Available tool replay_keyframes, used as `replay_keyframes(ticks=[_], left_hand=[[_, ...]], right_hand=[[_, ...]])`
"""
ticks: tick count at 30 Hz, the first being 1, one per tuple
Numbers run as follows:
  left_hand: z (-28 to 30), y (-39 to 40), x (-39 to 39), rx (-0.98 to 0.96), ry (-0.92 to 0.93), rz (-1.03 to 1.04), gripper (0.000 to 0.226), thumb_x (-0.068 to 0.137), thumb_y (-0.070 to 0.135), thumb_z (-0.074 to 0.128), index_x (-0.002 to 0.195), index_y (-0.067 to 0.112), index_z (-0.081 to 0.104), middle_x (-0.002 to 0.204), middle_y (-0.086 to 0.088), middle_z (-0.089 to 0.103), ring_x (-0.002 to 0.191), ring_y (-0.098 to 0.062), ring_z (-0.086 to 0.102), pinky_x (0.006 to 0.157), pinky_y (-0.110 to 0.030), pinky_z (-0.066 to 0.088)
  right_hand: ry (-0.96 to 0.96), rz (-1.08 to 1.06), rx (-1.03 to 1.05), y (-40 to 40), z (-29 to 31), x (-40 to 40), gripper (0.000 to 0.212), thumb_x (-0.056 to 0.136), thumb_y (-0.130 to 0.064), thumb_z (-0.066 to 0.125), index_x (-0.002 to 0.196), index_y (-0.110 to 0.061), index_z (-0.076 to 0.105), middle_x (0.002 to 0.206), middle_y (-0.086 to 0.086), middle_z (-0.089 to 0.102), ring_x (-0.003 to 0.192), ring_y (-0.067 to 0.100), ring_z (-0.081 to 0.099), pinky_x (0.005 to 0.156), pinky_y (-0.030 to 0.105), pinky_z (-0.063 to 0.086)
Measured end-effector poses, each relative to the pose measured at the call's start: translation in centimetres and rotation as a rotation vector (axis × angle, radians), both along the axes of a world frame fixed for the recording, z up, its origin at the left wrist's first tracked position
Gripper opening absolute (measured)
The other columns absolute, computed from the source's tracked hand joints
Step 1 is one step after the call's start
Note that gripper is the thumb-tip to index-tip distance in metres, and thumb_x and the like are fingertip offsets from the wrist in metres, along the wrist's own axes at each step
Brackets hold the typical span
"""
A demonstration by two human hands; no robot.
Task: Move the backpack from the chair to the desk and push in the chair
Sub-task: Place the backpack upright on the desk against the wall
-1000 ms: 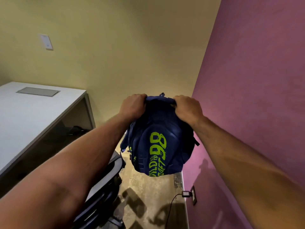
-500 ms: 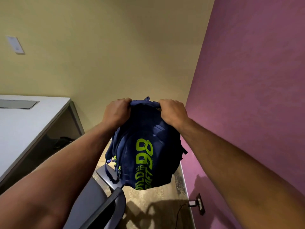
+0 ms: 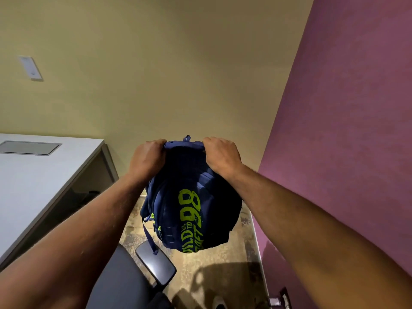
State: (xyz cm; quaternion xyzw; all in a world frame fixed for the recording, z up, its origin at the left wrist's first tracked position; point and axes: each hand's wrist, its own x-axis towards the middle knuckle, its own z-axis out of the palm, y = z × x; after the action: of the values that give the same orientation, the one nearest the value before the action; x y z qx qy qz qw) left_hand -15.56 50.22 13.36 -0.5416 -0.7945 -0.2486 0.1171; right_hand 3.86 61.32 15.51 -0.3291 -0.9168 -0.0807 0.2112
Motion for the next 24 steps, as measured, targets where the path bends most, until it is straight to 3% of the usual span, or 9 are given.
replay_keyframes(ticks=[12, 24], left_hand=[[-1.7, 7.0, -6.8, -0.039, -0.040, 0.222, 0.021, 0.095, 0.017, 0.050, 0.100, 0.012, 0.070, 0.087, -0.019, 0.073, 0.078, -0.041, 0.065, 0.065, -0.042, 0.050], [-2.2, 10.2, -13.2, 0.002, -0.120, 0.439, 0.022, 0.093, 0.016, 0.054, 0.105, 0.019, 0.073, 0.093, -0.015, 0.075, 0.085, -0.039, 0.067, 0.069, -0.041, 0.050]], right_hand=[[-0.051, 0.229, -0.016, 11.6, -1.6, -9.4, 0.019, 0.092, -0.004, 0.047, 0.103, -0.012, 0.060, 0.097, 0.008, 0.068, 0.086, 0.033, 0.064, 0.064, 0.037, 0.036], [-0.053, 0.444, -0.025, 18.0, -1.8, -19.6, 0.018, 0.090, -0.002, 0.047, 0.100, -0.012, 0.059, 0.092, 0.007, 0.067, 0.080, 0.031, 0.064, 0.062, 0.036, 0.035]])
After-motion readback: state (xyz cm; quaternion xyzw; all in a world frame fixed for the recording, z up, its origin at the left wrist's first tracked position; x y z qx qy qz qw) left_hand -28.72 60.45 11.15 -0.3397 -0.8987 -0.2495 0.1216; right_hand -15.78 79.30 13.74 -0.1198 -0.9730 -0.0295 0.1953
